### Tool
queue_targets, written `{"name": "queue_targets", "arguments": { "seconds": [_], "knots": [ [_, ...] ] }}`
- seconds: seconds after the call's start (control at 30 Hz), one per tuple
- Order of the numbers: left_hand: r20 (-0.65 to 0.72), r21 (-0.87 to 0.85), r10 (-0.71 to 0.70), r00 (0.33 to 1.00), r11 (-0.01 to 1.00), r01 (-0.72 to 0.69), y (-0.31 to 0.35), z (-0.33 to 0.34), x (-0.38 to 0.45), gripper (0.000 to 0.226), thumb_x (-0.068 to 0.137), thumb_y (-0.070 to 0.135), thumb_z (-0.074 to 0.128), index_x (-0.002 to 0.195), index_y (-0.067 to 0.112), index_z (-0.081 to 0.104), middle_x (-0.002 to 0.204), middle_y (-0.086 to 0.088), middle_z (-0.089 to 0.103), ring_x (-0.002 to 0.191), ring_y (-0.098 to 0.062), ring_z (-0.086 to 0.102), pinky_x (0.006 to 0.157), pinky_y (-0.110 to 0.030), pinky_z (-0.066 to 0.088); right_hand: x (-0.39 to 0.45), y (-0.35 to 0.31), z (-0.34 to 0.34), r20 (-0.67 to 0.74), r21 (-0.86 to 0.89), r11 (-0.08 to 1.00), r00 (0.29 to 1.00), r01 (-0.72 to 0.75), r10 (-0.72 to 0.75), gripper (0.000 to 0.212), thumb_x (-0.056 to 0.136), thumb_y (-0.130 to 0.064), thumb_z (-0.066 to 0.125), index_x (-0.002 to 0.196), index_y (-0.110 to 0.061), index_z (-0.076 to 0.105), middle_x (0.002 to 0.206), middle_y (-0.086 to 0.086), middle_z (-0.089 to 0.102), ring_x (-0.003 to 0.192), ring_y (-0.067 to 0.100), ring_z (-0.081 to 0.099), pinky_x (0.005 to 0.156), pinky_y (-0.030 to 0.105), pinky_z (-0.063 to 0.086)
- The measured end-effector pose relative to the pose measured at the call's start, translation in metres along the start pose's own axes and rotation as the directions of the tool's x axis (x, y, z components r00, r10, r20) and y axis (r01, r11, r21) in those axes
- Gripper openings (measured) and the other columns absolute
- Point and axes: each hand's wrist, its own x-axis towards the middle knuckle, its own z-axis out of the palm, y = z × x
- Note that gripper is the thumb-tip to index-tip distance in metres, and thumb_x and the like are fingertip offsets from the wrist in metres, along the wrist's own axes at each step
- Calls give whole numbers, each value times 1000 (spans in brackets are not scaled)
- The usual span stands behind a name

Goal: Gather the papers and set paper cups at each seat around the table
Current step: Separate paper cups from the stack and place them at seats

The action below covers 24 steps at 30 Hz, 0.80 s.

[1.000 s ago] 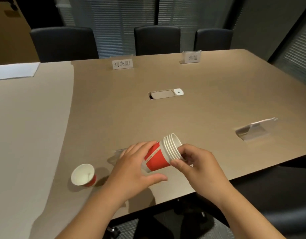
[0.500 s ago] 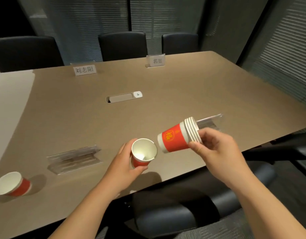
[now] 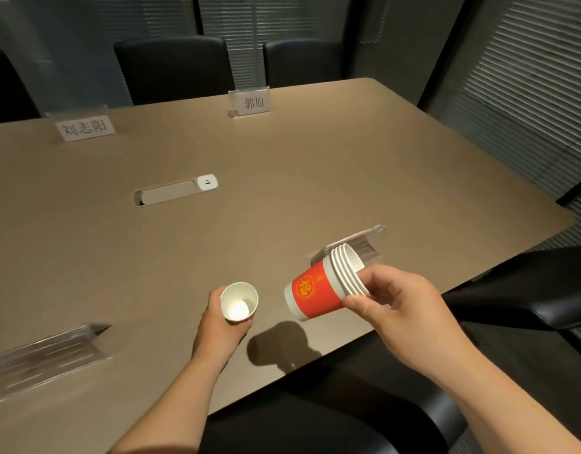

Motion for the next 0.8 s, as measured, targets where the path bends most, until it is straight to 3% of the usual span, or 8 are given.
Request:
{"name": "queue_targets", "arguments": {
  "seconds": [0.13, 0.2, 0.27, 0.33, 0.43, 0.57, 0.67, 0.8],
  "knots": [
    [5, 96, -47, 999, 994, 46, -6, 11, 7, 82, 69, 11, 82, 135, 31, 37, 133, -8, 52, 112, -28, 54, 80, -31, 45, 14, 18, -13, 20, 30, 999, 999, -30, 29, 17, 87, -12, 72, 84, -28, 70, 86, -17, 72, 82, 3, 67, 70, 10, 49],
    [20, 177, -107, 994, 979, 102, -2, 6, 3, 102, 67, 8, 84, 148, 27, 25, 148, -10, 36, 126, -30, 46, 91, -31, 42, 17, 27, -23, 19, 60, 997, 999, -39, 38, 18, 87, -10, 72, 85, -27, 71, 86, -17, 73, 82, 1, 67, 71, 9, 49],
    [-5, 305, -129, 992, 944, 124, 12, -2, -7, 125, 59, 21, 90, 153, 31, 8, 157, -7, 19, 142, -31, 31, 112, -40, 33, 16, 36, -33, 24, 81, 996, 999, -38, 36, 17, 86, -10, 73, 85, -26, 71, 85, -14, 74, 82, 1, 68, 71, 10, 49],
    [-35, 446, -22, 999, 895, 35, 40, -6, -23, 132, 53, 38, 92, 153, 33, 5, 162, -2, 10, 149, -29, 18, 119, -46, 22, 18, 45, -44, 33, 113, 993, 999, -26, 22, 16, 86, -9, 74, 84, -24, 71, 84, -9, 75, 80, 3, 69, 70, 11, 50],
    [76, 430, 278, 958, 857, -283, 105, 15, -60, 126, 53, 48, 91, 152, 34, 15, 161, 4, 19, 148, -20, 22, 120, -46, 23, 20, 65, -65, 31, 141, 990, 999, 17, -21, 13, 85, -7, 74, 84, -20, 72, 82, 0, 75, 77, 12, 68, 69, 19, 49],
    [275, 182, 520, 809, 798, -574, 188, 79, -119, 108, 55, 57, 85, 145, 47, 27, 138, 25, 47, 132, -2, 44, 113, -36, 36, 8, 88, -110, 74, 203, 974, 990, 105, -122, 13, 84, -3, 74, 83, -16, 71, 78, 1, 74, 69, 5, 65, 68, 20, 48],
    [284, 185, 638, 716, 696, -694, 225, 134, -148, 87, 61, 61, 78, 137, 41, 42, 127, 23, 55, 122, -6, 53, 105, -41, 44, -2, 112, -157, 81, 214, 965, 982, 151, -172, 11, 83, -5, 75, 83, -16, 72, 76, -2, 74, 68, 6, 66, 68, 21, 49],
    [276, 207, 695, 664, 632, -747, 248, 187, -164, 79, 66, 60, 75, 134, 25, 54, 128, 9, 62, 119, -9, 56, 100, -39, 46, -13, 142, -213, 129, 237, 959, 973, 157, -191, 11, 84, -8, 74, 81, -18, 74, 71, -9, 72, 63, -1, 62, 63, 12, 45]
  ]
}}
